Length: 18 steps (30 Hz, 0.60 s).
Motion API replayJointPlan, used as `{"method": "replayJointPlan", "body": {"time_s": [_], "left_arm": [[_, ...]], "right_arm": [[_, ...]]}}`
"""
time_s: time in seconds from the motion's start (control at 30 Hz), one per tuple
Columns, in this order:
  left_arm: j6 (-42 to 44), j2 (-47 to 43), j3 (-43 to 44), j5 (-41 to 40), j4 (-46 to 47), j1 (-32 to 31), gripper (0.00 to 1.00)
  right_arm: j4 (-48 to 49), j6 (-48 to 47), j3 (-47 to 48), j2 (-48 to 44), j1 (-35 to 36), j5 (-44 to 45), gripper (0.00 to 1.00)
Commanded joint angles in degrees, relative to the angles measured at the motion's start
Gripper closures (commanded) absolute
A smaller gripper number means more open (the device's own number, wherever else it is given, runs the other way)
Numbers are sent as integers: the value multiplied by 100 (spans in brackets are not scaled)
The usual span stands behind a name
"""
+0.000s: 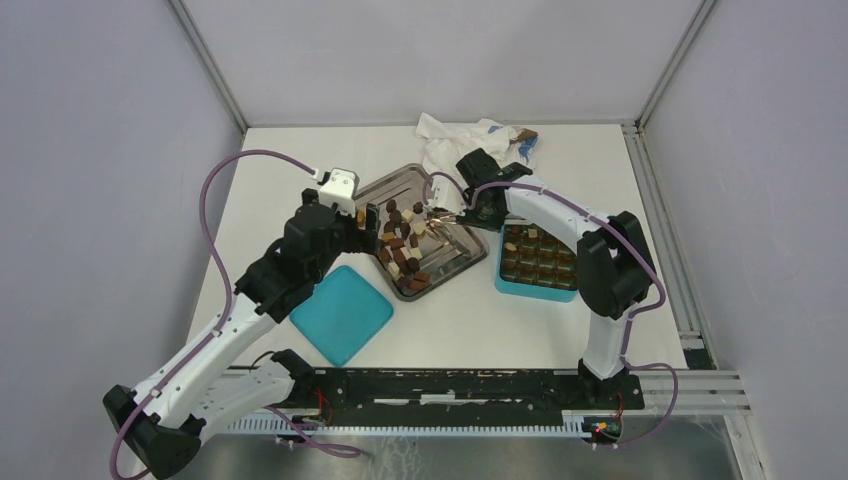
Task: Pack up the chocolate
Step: Pick up the fake chocolate from the plate.
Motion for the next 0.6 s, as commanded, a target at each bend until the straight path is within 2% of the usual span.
{"method": "replayJointPlan", "body": {"time_s": [0.0, 0.17, 0.23, 0.4, 0.57], "left_arm": [[334, -90, 0, 85, 124, 32, 5], [334, -122, -9, 94, 125, 41, 5], [341, -130, -17, 101, 133, 34, 5], [343, -140, -22, 129, 144, 45, 5], [362, -143, -31, 120, 152, 69, 5]], "right_arm": [[83, 131, 243, -72, 36, -16, 78], [167, 238, 27, -370, 34, -81, 95], [180, 292, -101, -591, 32, -241, 98], [221, 373, -679, -1420, -25, -833, 100], [108, 203, -1340, -2508, -517, -2199, 100]]}}
